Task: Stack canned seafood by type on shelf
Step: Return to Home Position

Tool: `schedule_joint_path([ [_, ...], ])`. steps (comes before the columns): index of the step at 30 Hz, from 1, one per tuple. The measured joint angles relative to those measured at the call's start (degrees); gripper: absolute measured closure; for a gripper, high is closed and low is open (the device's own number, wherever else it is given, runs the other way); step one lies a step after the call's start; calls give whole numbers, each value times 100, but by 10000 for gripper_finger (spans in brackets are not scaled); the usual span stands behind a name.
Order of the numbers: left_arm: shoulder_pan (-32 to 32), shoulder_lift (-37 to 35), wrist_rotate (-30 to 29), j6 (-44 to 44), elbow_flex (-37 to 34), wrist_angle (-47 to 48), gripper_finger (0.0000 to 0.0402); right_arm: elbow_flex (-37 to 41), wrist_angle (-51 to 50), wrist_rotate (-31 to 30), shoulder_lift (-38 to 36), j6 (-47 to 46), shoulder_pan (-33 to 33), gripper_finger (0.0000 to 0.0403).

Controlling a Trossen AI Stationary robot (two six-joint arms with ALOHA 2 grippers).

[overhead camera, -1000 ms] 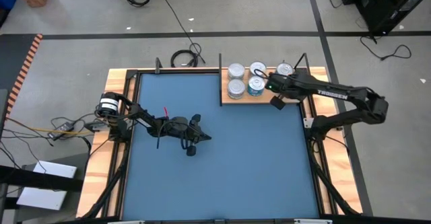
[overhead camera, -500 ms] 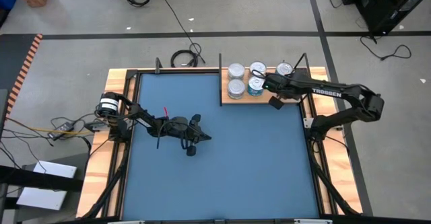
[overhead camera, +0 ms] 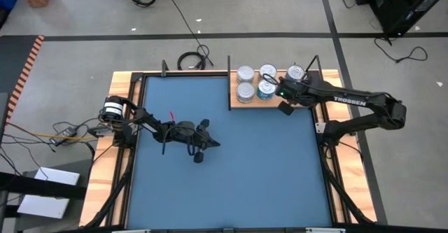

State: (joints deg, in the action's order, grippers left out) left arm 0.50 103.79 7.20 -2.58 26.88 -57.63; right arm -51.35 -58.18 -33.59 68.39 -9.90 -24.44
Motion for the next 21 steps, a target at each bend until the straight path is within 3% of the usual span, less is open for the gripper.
schedule_joint_path([
  [6,-1,0,19,23,1,-92,397,0,1247,-124,-297,332,738,395],
  [11,-1,-19,35,164,1,-122,396,18,2432,-64,-335,820,1235,389],
  [21,-156,-799,68,283,1,110,397,843,5048,948,-335,1701,1922,399],
])
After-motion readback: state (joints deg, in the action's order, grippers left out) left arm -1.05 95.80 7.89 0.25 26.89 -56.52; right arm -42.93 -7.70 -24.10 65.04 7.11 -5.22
